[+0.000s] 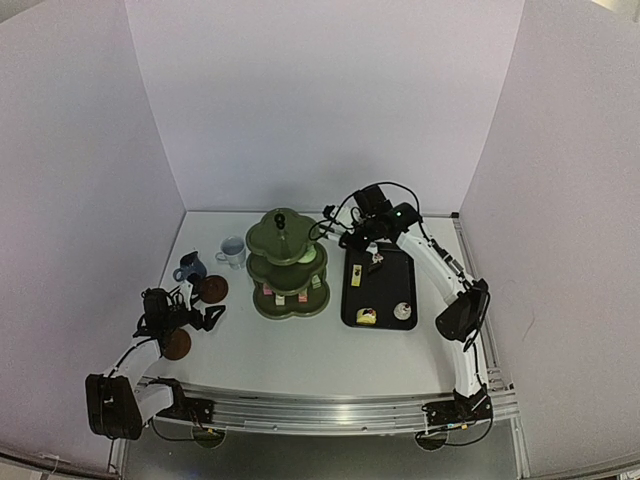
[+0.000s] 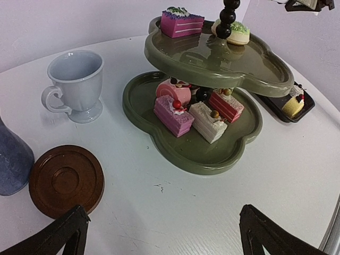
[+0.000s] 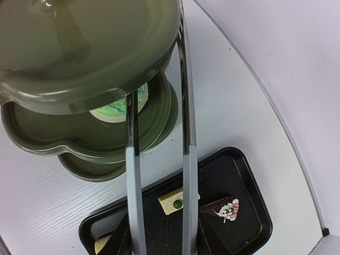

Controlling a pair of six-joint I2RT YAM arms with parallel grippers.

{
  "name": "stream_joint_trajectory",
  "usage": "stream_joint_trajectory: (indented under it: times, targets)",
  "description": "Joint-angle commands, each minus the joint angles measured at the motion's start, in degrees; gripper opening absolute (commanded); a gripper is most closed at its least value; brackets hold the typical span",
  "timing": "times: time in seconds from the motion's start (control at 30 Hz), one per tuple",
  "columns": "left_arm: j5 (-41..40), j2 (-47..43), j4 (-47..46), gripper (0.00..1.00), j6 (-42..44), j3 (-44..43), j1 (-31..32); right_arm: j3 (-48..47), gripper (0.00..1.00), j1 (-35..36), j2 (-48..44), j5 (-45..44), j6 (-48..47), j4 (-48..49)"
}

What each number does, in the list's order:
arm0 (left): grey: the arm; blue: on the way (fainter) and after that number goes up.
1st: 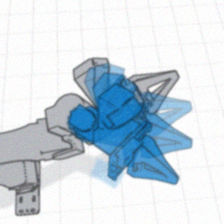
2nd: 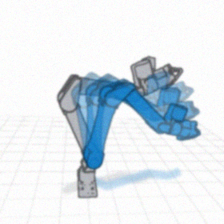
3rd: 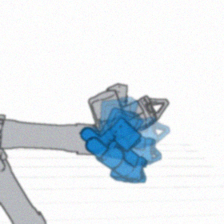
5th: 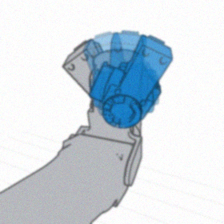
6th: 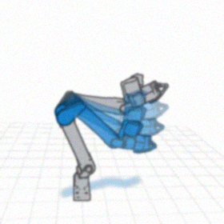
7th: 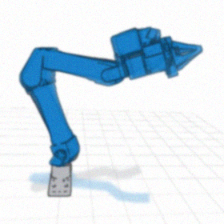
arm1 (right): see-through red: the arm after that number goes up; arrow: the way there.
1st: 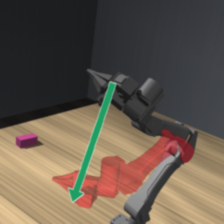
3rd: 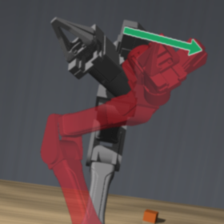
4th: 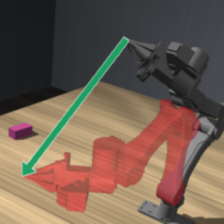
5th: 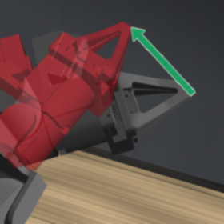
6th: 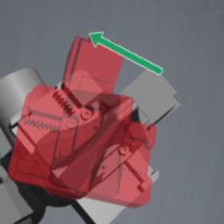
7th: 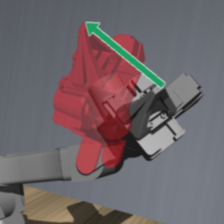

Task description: Serve the afternoon tea

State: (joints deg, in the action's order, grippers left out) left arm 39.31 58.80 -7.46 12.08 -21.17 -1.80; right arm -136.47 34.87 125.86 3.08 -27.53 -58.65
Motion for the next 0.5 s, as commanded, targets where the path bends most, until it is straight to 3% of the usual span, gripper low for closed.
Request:
stream_joint_trajectory:
  times: [0.0, 0.33, 0.47]
  targets:
    - [0.3, -1.5, -0.5, 0.99, 0.6, 0.0, 0.2, 1.1, 0.31, -1.2, -4.1, -2.5, 6.6, 3.3]
    - [0.2, -2.1, -1.9, 0.99, -0.8, -0.3, 0.2, 10.4, 0.28, -3.0, -9.1, -16.2, 20.8, 3.7]
    - [0.1, -2.7, -2.2, 0.99, -1.3, -0.3, 0.2, 16.5, 0.30, -3.1, -12.9, -22.0, 30.5, 3.5]
